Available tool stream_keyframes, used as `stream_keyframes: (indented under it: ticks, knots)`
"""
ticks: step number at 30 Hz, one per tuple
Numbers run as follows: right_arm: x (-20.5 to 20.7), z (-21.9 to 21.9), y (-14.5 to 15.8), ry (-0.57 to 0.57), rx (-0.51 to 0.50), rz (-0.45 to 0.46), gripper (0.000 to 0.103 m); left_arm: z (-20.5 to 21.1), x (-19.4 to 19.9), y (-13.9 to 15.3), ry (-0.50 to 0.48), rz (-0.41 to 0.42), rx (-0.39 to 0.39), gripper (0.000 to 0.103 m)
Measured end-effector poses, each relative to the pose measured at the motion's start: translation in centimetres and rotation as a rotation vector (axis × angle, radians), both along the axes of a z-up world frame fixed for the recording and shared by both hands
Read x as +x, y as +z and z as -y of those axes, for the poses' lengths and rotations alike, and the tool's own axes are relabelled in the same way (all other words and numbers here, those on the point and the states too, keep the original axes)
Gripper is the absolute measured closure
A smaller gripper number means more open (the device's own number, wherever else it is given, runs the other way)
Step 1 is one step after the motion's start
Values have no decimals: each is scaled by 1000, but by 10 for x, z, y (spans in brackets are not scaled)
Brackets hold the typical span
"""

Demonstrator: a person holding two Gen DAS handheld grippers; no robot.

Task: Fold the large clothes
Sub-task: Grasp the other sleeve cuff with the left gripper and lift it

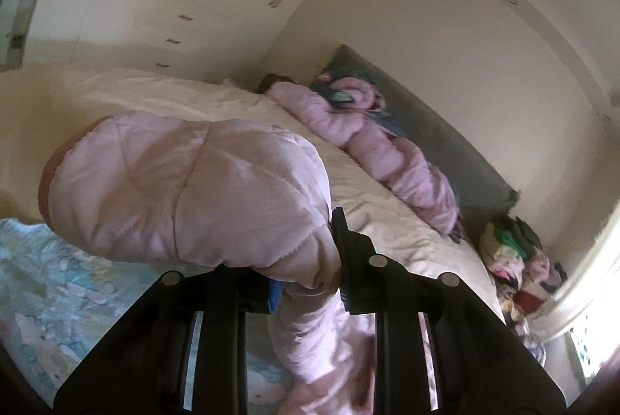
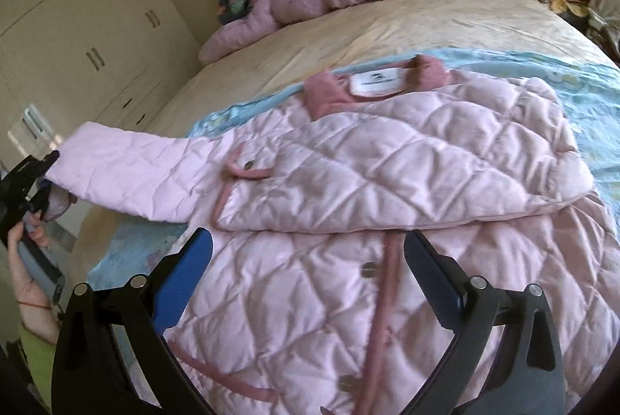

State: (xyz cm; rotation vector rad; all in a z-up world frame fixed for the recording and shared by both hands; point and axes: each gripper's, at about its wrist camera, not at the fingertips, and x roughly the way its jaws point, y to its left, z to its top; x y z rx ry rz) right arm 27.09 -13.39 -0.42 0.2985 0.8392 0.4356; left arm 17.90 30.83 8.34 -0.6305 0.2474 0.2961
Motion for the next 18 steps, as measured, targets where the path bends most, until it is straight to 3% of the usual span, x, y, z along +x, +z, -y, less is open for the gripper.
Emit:
stream_keyframes:
  ticks: [5, 10, 14, 18]
  knots:
    - [-3, 23, -1, -37, -7, 4, 4, 37, 9, 13, -85, 23, 60, 89]
    - [-6, 47, -3, -88, 10, -5, 4, 74, 26, 13, -199, 36, 82, 89]
    - [-8, 64, -3, -119, 37, -4, 4, 98, 36, 10, -326, 68, 47, 89]
    - [-11, 77, -2, -147, 33, 0, 4, 125, 49, 7, -400, 63, 81, 89]
